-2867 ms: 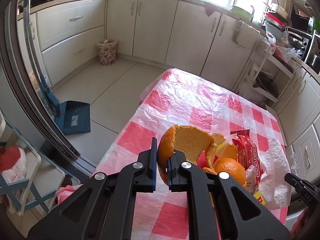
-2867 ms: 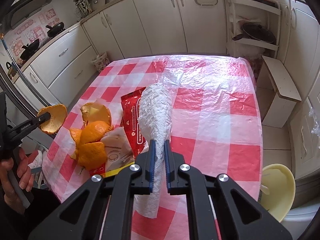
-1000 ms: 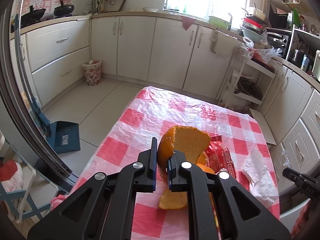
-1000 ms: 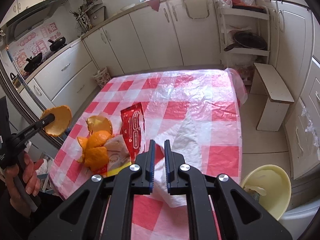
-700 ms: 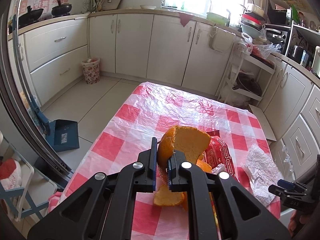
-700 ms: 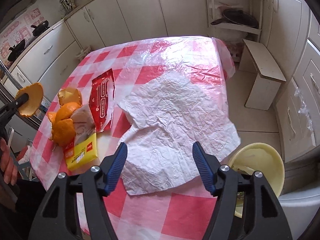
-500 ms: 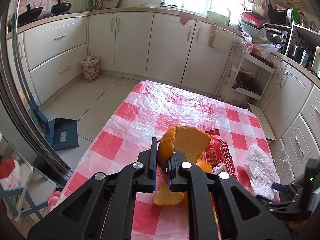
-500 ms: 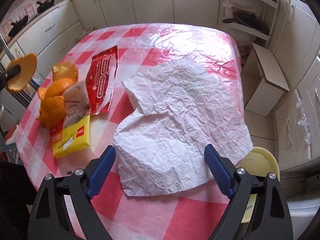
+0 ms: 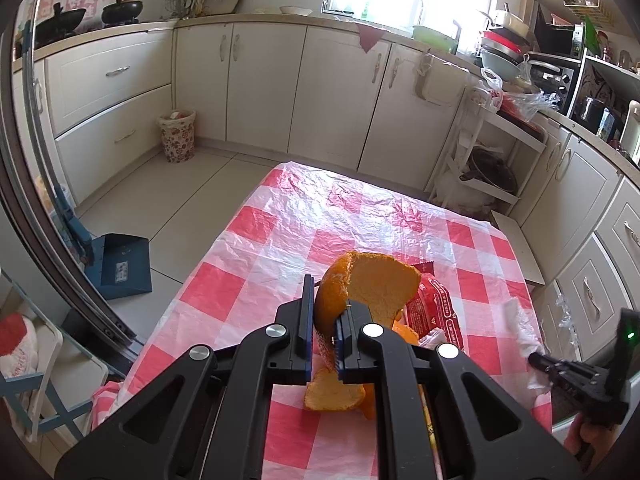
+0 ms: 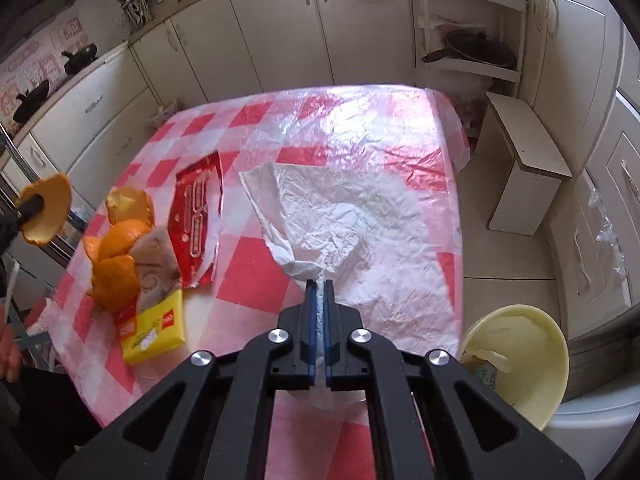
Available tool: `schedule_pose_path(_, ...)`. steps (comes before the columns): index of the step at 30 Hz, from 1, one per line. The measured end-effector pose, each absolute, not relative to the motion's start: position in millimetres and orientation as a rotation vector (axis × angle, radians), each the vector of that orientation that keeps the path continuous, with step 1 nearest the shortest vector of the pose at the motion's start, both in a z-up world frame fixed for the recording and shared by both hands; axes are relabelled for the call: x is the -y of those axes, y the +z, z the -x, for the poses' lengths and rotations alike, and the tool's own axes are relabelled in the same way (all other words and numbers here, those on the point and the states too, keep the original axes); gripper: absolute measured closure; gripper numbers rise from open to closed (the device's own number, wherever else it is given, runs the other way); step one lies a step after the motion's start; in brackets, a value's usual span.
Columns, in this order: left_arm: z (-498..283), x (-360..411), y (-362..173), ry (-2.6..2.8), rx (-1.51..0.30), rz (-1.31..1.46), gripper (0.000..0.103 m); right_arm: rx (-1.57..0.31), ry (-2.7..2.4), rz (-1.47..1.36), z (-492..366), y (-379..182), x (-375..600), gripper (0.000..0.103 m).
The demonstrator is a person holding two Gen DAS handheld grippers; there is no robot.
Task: Collect trash
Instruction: 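Grasp the crumpled white plastic sheet with the right tool and drop it in the bin, then carry the orange peel over the yellow bin and open the left tool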
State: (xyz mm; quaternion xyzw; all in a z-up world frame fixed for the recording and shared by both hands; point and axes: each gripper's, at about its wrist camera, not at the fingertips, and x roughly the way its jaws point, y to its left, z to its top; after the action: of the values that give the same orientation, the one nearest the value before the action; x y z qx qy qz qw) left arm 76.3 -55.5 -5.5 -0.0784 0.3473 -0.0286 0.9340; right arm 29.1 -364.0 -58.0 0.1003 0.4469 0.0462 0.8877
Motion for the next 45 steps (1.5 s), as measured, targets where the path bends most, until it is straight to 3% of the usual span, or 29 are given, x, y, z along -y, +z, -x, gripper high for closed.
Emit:
schedule_pose_path(9, -70, 88, -2, -0.118, -0.710, 0.145, 0.095, -0.826, -0.070, -0.386, 5, -28, 443, 0.100)
schedule_pose_path(20, -50, 161, 5, -0.280, -0.708, 0.107, 0.095, -1.181, -0.347, -0.595, 18, -178, 548, 0.098)
schedule_pose_path(21, -48, 169, 6, -0.294, -0.705, 0.098, 0.095, -1.226, -0.357, -0.630, 17, -192, 556, 0.095)
schedule_pose_path(23, -43, 183, 8, -0.327, -0.709, 0.089, 0.095, -1.261, -0.390, -0.687, 21, -206, 567, 0.057)
schedule_pose_path(27, -30, 224, 4, -0.415, -0.743, 0.054, 0.095, -1.140, -0.415, -0.726, 30, -164, 580, 0.056)
schedule_pose_path(32, -13, 302, -23, -0.530, -0.825, 0.000, 0.095, -0.841, -0.355, -0.579, 42, -50, 568, 0.037)
schedule_pose_path(36, -6, 373, -51, -0.603, -0.894, -0.038, 0.095, -0.609, -0.348, -0.462, 65, 26, 560, 0.030)
schedule_pose_path(43, -15, 484, -134, -0.643, -1.153, -0.126, 0.094, -0.546, -0.392, -0.405, 67, 39, 575, 0.029)
schedule_pose_path(45, -17, 504, -147, -0.670, -1.216, -0.132, 0.082, -0.544, -0.389, -0.453, 67, 36, 587, 0.029)
